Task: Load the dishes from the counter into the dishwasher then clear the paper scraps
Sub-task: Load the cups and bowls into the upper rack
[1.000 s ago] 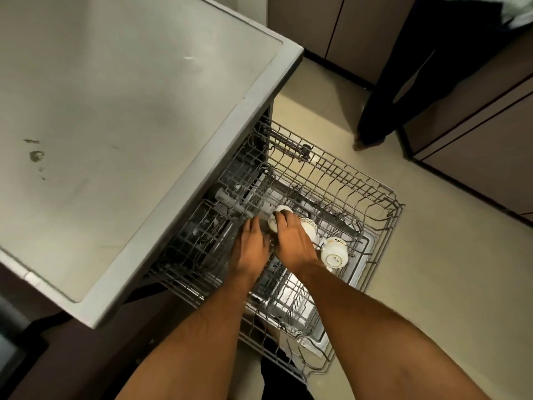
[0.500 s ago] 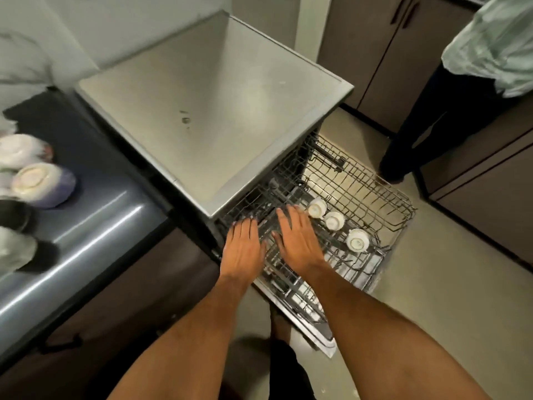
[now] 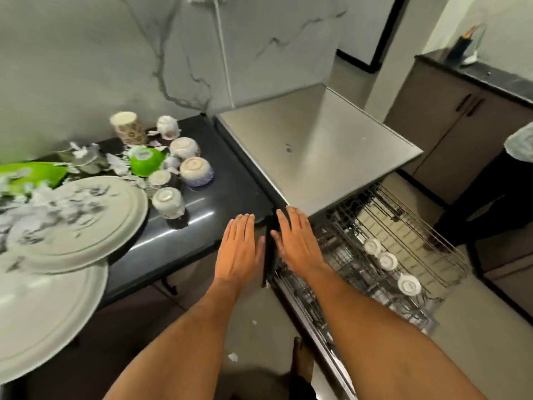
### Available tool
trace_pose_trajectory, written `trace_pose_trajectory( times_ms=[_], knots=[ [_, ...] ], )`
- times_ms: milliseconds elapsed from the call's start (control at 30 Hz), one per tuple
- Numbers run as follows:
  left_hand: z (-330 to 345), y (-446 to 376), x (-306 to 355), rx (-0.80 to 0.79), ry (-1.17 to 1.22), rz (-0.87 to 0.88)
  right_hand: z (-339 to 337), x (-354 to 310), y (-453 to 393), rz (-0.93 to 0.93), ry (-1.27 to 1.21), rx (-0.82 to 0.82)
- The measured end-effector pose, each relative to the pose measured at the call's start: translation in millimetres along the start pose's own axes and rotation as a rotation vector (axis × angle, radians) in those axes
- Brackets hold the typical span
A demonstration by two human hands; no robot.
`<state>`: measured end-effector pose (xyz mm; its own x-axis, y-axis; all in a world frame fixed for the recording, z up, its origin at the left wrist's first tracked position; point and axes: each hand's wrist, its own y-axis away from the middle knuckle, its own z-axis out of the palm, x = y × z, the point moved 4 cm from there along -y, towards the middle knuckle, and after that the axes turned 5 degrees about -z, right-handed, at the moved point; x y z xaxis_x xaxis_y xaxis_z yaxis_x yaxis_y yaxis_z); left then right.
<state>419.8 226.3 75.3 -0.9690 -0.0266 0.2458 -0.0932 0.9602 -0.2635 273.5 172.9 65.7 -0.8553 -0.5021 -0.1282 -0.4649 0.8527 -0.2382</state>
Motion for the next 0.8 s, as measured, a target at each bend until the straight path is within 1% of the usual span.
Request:
trace_pose_trajectory(
  times_ms=[200, 333, 533, 667, 800],
  knots=[
    [-38.1, 7.3, -94.4, 0.090, 0.046, -0.314, 6.4, -86.7, -52.6, -0.186, -0.031, -0.015],
    [-51.0, 12.1, -142.5, 0.110, 0.101, -0.439, 10.7, -134.5, -80.3, -0.268, -0.075, -0.005],
    [-50.4, 2.7, -181.1, 0.124, 0.221, -0.504, 26.4, -182.3, -113.8, -0.288, -0.277, -0.119],
    [-50.6, -13.6, -195.8, 0.129, 0.287, -0.507, 36.8, -195.9, -138.4, -0.247, -0.398, -0.157],
    [-48.2, -29.9, -203.3, 0.129, 0.385, -0.499, 47.4, -200.8, -158.7, -0.229, -0.451, -0.188]
  ],
)
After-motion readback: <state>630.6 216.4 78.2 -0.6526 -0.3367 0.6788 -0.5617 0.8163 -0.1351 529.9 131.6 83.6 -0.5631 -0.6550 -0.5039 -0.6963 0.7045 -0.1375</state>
